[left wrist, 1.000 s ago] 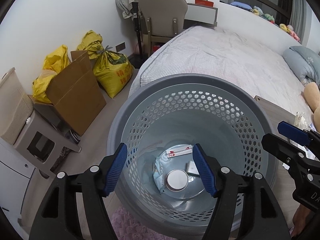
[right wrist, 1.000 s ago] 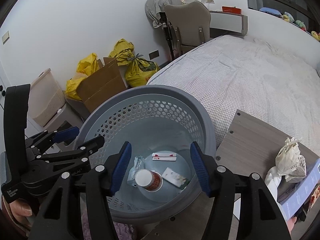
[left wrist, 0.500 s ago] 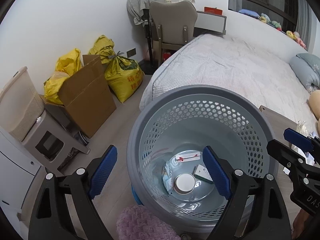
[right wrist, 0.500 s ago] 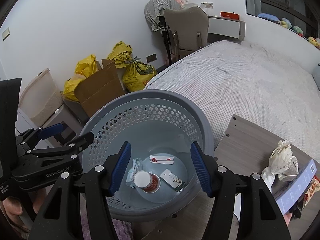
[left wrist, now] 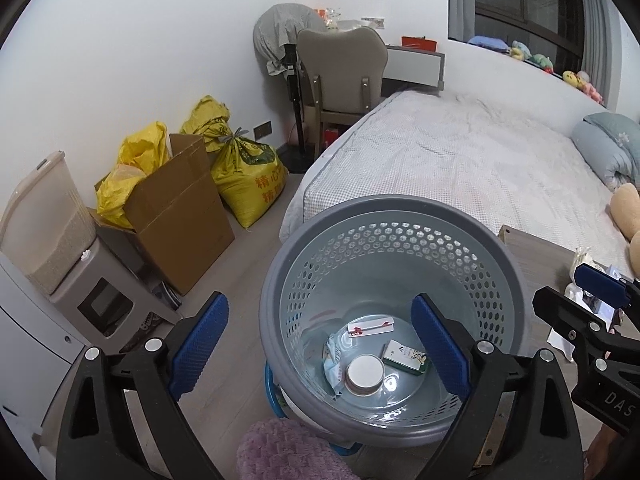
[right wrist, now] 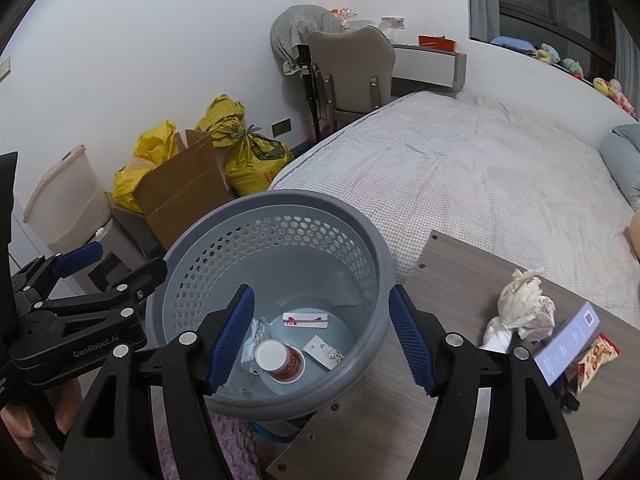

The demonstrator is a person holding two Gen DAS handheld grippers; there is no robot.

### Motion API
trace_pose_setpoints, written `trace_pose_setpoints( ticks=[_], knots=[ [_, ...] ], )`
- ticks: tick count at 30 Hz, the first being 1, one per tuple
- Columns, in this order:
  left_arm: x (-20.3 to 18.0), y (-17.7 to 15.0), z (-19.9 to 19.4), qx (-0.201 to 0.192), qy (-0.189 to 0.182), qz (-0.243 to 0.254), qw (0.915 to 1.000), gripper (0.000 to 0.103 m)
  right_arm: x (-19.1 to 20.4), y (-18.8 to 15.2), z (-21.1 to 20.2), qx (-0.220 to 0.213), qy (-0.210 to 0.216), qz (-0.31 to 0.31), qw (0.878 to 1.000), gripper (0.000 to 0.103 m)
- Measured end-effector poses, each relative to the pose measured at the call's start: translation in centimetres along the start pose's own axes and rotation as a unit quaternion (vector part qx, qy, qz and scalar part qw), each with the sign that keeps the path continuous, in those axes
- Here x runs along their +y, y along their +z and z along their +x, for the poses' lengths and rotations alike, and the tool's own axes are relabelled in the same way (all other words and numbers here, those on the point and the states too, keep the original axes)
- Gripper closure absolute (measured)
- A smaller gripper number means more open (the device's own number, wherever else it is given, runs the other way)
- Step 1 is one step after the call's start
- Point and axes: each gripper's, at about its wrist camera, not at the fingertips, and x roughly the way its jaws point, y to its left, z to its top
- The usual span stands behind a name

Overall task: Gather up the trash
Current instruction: 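Withdraw both grippers from the basket back toward the table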

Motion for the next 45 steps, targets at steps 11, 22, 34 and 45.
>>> trace_pose_setpoints(
  ticks=[11,22,34,45],
  knots=[
    [-2.7,-0.6,-1.5,-0.014,-0.032,0.014,0.9993,0.011,-2.4,-2.2,-4.2,-0.018,-0.059,0.024,0.998,0.032],
    [-9.6,-1.6,-3.6,-0.025,-0.093,0.057,0.9938,0.011,-8.7,-6.3,-8.8,-0.028,-0.115,0.088,0.989,0.031],
    [-16.2,-3.5,-3.9,-0.011,-0.124,0.102,0.9869,0.01,-16.3,-12.1,-10.2,0.003,-0.179,0.14,0.974,0.031],
    [-18.7,-3.8,-2.5,0.004,-0.124,0.115,0.9856,0.01,-20.4,-12.4,-8.8,0.016,-0.172,0.173,0.969,0.031]
  ],
)
